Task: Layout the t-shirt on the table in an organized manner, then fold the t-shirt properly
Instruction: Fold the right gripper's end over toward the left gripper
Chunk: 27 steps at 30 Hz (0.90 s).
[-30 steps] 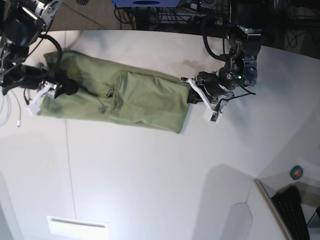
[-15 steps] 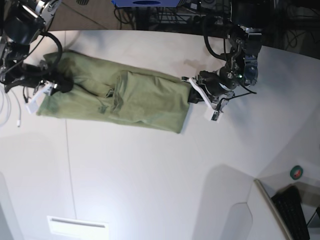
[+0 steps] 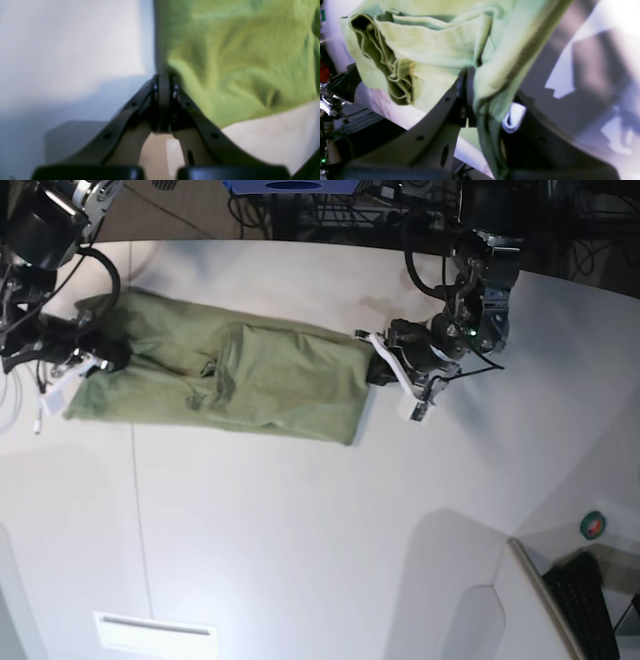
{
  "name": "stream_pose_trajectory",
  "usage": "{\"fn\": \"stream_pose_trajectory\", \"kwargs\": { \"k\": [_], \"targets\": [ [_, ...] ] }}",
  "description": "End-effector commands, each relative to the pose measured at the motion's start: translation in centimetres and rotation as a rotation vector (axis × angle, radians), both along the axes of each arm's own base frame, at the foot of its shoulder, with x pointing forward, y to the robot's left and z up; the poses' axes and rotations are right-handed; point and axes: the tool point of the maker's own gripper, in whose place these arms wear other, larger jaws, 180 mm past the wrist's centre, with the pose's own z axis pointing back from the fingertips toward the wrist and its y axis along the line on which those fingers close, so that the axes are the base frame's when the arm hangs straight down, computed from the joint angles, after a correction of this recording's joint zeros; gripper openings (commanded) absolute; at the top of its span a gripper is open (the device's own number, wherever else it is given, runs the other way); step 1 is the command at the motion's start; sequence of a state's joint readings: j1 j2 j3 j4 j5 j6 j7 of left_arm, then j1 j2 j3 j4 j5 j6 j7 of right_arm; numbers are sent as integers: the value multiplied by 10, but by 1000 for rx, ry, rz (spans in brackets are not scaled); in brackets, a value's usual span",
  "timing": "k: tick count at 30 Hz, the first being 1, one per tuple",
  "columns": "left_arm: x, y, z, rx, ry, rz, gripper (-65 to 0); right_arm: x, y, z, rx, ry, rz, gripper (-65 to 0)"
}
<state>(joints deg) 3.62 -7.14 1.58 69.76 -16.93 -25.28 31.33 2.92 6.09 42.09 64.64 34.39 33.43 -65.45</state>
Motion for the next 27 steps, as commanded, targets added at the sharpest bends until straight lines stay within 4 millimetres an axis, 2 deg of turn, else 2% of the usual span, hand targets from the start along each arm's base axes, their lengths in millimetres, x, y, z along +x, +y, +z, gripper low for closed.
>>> {"fn": "stream_pose_trajectory", "kwargs": {
  "k": [1, 5, 8, 16, 22, 27],
  "targets": [
    [4, -5, 4, -1, -10, -18, -650, 19, -10, 19, -41, -77, 7, -650],
    [2, -16, 4, -6, -8, -47, -650, 32, 0, 47, -152, -161, 135, -650],
    [9, -23, 9, -19, -24, -49, -650, 36, 7, 62, -188, -169, 117, -650],
    [16, -32, 14, -39, -38, -46, -650, 42, 50, 98, -240, -244, 204, -650],
    [16, -38, 15, -51, -38, -46, -650, 37, 95, 108, -224, -274, 305, -650],
    [16, -38, 15, -51, -38, -47, -650, 38, 127, 108, -156, -250, 283, -650]
  ]
}}
